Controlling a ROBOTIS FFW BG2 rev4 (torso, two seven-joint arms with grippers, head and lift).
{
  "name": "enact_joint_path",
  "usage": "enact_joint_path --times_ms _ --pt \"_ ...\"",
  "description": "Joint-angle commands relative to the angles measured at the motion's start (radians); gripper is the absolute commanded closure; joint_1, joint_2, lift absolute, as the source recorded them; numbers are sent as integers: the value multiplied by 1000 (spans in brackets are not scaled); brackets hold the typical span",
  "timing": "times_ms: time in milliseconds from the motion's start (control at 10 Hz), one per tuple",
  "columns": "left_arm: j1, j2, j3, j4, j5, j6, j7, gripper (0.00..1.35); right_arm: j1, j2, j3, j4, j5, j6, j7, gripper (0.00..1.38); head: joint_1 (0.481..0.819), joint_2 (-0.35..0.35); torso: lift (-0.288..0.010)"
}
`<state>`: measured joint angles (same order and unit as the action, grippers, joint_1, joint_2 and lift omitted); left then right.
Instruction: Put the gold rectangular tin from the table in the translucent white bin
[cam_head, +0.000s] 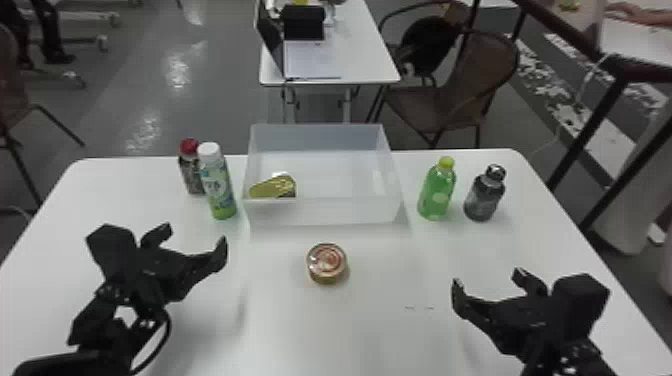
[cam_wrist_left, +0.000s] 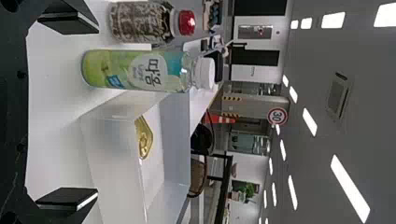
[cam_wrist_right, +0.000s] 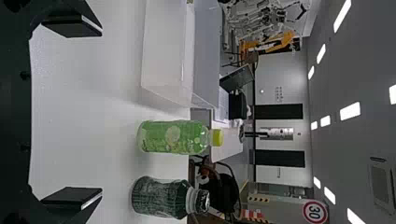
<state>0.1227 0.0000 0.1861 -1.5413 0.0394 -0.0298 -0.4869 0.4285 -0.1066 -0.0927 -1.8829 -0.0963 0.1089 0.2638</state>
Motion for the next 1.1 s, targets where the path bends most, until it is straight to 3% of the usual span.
enact_joint_path --times_ms 0,500,1000 --pt "106 -3 44 -62 27 -32 19 76 3 -5 -4 -7 4 0 0 90 695 -20 -88" --pt "258 -3 194 -85 13 -165 50 71 3 -2 -2 -19 18 0 0 75 695 113 -88" --pt "287 -3 190 -83 48 -205 108 76 13 7 -2 -21 23 -5 0 75 695 159 -88"
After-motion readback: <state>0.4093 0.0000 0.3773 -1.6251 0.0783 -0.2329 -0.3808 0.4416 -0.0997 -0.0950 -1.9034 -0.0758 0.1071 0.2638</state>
